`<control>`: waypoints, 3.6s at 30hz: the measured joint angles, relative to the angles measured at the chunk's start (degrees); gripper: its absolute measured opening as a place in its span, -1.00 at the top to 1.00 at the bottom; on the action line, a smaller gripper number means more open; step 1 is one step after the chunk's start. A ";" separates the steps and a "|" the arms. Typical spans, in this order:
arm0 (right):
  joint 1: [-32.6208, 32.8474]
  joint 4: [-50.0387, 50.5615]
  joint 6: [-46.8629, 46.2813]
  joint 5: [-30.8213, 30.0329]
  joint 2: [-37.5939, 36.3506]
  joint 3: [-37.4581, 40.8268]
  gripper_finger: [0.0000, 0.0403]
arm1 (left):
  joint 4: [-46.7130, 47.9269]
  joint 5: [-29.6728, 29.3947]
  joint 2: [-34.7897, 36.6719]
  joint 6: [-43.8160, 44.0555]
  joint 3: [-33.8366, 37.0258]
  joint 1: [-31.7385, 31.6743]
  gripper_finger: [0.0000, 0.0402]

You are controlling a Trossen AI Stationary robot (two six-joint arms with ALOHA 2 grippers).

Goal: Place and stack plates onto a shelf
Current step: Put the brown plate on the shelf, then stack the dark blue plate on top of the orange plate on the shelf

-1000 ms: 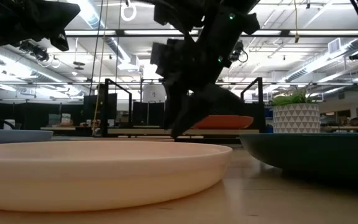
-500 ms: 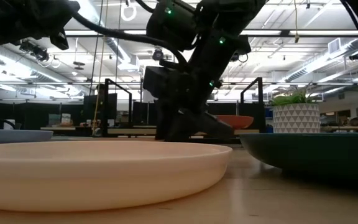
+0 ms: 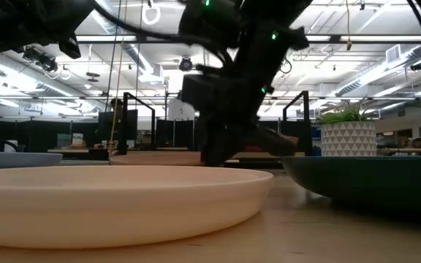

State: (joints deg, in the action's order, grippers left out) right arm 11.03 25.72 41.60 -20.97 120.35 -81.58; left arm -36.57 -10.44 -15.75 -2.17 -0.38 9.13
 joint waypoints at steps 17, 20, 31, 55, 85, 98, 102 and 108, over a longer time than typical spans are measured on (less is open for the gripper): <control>-9.23 5.28 -1.59 4.02 -2.27 -10.81 0.90 | -0.24 -0.02 0.00 -0.04 -0.01 0.00 0.92; -11.91 6.83 -2.83 4.36 -2.29 -13.77 0.89 | -0.12 0.00 0.00 -0.04 0.00 0.00 0.92; -20.34 7.07 -2.49 11.51 -1.61 -15.10 0.89 | -0.08 -0.01 0.00 -0.04 -0.02 0.00 0.92; -24.88 2.19 2.09 9.88 2.32 -14.42 0.64 | 0.28 -0.02 0.00 -0.09 -0.02 0.00 0.92; -1.98 34.89 -29.27 22.61 -2.40 -14.49 0.52 | 0.87 -0.02 0.00 -1.92 -0.02 0.00 0.92; 1.02 37.12 -34.54 26.92 -2.46 -9.23 0.19 | 1.22 -0.02 0.00 -1.62 -0.02 0.00 0.92; 1.45 36.57 -34.59 27.62 -2.44 -7.73 0.20 | 1.20 -0.02 0.00 -1.57 -0.01 0.00 0.92; 1.77 32.59 -36.45 28.26 -2.44 -4.44 0.21 | 1.21 -0.02 0.00 -1.53 -0.02 0.00 0.92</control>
State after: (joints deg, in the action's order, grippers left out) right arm 12.80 58.31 5.16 7.29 117.91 -86.03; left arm -35.36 -10.46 -15.75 -3.70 -0.40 9.13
